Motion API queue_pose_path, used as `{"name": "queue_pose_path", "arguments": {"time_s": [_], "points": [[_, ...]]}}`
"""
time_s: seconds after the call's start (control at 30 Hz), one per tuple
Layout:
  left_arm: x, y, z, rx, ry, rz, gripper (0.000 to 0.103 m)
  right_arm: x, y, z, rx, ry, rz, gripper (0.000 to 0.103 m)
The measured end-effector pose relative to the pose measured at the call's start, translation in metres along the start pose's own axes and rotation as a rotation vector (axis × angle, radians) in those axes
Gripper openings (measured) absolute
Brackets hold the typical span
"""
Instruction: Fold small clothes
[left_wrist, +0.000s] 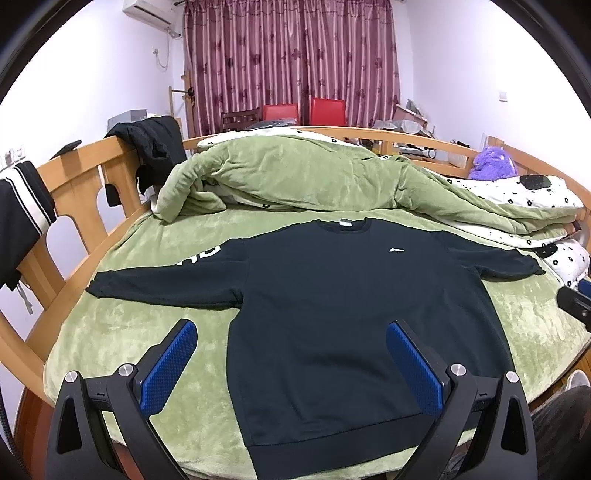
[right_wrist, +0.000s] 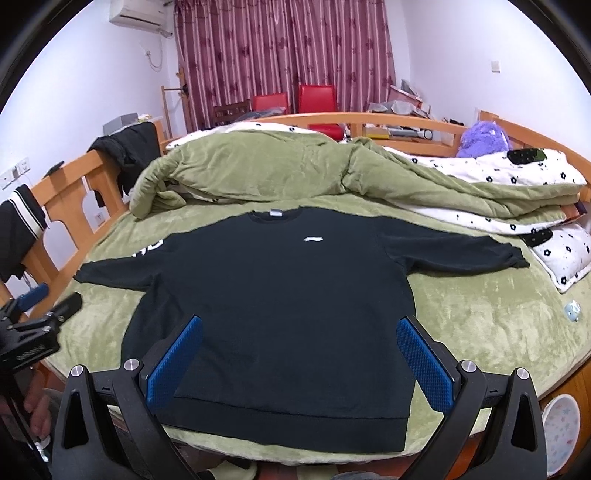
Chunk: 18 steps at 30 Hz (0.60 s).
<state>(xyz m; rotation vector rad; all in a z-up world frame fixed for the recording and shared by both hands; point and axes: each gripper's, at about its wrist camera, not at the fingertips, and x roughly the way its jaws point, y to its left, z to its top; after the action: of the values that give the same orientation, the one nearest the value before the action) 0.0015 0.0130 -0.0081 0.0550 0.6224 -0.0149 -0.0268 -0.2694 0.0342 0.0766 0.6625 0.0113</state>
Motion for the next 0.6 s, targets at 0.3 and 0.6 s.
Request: {"name": "queue_pose_path", "arguments": {"time_s": [0.3, 0.6], "points": [[-0.006, 0.022, 0.003, 0.045, -0.039, 0.075, 0.103, 0.007, -0.011, -0.009, 0.029, -0.02, -0.007, 0.103], [0.026, 0.089, 0.022, -0.057, 0.005, 0.117, 0.103, 0.04, -0.009, 0.02, 0.003, -0.061, 0.016, 0.103]]}}
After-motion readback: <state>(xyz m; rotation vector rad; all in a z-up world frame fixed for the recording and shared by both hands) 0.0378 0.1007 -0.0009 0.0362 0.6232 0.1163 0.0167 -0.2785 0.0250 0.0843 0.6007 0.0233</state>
